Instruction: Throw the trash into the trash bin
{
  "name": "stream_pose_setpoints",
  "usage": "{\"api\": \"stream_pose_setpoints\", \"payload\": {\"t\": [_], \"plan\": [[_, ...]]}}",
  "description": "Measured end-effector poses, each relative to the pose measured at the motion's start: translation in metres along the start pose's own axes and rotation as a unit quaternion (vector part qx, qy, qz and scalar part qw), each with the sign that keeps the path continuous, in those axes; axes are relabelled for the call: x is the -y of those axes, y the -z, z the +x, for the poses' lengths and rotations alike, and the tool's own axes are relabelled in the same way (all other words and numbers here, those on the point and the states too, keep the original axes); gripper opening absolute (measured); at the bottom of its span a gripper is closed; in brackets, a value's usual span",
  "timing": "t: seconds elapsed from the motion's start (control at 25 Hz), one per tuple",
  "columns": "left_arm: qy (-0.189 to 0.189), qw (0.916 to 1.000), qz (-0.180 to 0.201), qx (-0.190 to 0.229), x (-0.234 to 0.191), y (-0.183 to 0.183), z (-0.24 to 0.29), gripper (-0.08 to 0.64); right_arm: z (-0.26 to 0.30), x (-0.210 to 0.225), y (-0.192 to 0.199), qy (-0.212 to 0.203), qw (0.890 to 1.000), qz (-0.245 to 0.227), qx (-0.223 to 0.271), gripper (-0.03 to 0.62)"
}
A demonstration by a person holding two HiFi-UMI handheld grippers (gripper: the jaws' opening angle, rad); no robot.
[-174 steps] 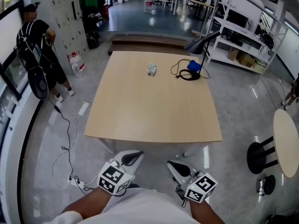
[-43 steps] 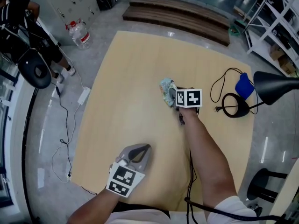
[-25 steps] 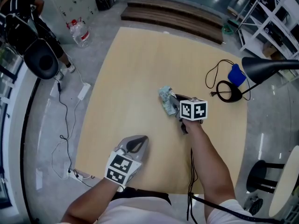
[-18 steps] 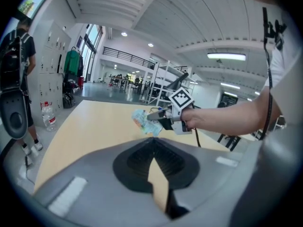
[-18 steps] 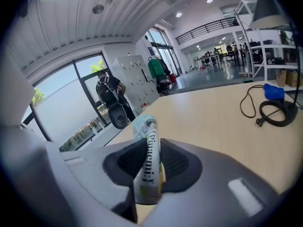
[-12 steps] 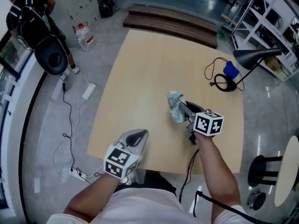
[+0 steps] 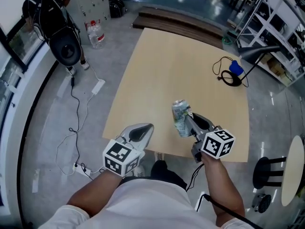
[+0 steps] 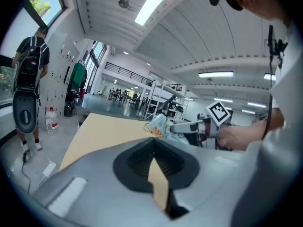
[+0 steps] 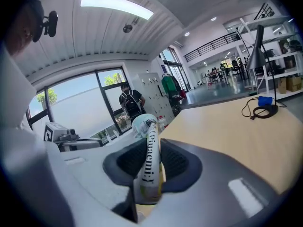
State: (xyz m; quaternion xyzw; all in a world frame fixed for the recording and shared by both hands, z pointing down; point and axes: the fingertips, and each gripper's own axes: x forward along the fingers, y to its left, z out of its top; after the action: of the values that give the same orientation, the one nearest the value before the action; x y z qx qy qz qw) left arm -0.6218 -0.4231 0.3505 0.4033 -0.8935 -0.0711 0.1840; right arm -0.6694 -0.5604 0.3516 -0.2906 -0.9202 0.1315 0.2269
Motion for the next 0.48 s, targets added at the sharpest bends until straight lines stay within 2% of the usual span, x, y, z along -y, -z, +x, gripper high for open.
{"api": "stream_pose_setpoints", "payload": {"t": [0.24, 0.48], "plan": [[0.004, 0.9997, 0.001, 0.024, 0.013, -0.005, -0.035, 0.004, -0.029, -0.051, 0.011, -0.016, 1.000, 0.006, 0.017, 0.092], [0.004, 0.9995, 0.008, 0.029, 0.030, -0.003, -0.050, 0.004, -0.072, -0.075, 0.013, -0.024, 0.998, 0.027, 0.049, 0.092]]}}
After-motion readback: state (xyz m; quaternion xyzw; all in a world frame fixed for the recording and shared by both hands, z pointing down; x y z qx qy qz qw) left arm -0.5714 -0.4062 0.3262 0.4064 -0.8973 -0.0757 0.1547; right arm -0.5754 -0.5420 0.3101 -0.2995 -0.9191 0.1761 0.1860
